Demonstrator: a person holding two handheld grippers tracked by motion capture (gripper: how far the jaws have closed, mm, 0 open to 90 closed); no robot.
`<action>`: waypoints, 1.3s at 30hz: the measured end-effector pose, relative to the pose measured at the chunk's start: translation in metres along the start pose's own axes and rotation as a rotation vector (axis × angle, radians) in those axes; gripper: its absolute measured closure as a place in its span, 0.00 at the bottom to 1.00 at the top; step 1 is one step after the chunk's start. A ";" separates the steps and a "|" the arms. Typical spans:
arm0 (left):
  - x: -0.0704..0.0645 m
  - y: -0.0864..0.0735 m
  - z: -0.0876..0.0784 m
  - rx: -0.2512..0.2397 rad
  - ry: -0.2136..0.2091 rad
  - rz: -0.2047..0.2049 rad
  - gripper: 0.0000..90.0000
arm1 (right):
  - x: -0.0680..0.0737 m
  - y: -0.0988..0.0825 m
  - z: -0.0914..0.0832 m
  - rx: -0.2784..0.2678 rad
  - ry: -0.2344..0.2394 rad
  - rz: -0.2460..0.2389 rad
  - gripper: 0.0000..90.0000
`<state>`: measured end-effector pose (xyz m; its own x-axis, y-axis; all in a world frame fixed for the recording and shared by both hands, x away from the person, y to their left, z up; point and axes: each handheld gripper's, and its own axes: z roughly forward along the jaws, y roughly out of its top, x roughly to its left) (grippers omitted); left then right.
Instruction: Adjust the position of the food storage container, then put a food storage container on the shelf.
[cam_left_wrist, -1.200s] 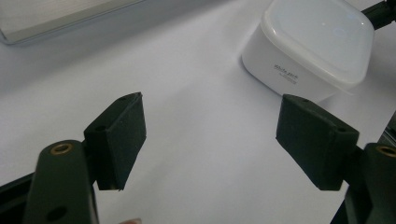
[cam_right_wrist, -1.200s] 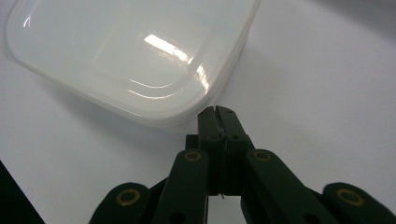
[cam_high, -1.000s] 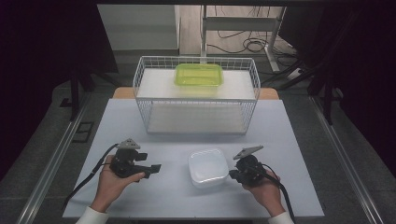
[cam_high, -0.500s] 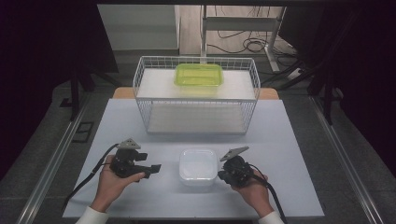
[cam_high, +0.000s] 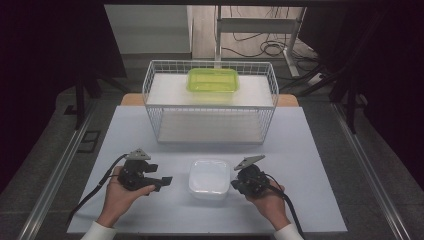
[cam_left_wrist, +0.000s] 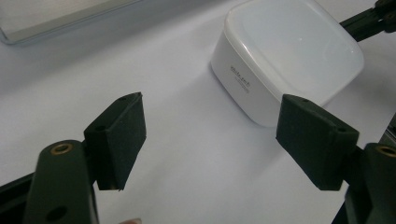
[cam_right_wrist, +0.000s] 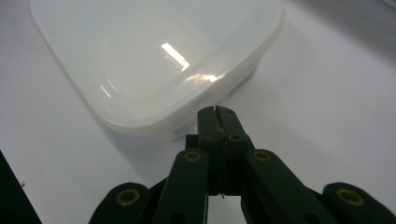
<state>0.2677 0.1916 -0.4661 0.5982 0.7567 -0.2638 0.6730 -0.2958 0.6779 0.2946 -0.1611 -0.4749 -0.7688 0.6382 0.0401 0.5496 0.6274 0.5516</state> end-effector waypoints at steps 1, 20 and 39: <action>0.000 0.000 0.000 -0.002 -0.002 0.000 0.26 | -0.003 -0.001 -0.004 -0.014 -0.002 0.015 0.99; -0.007 0.000 0.002 -0.064 -0.081 -0.061 0.32 | -0.022 -0.014 -0.040 -0.232 0.136 0.279 0.34; -0.009 0.000 0.005 -0.064 -0.109 -0.096 0.31 | -0.025 -0.015 -0.036 -0.241 0.146 0.316 0.34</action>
<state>0.2650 0.1821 -0.4674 0.5780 0.7113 -0.4000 0.7025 -0.1844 0.6874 0.2934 -0.2024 -0.4543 -0.6227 0.7014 0.3468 0.6870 0.2781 0.6713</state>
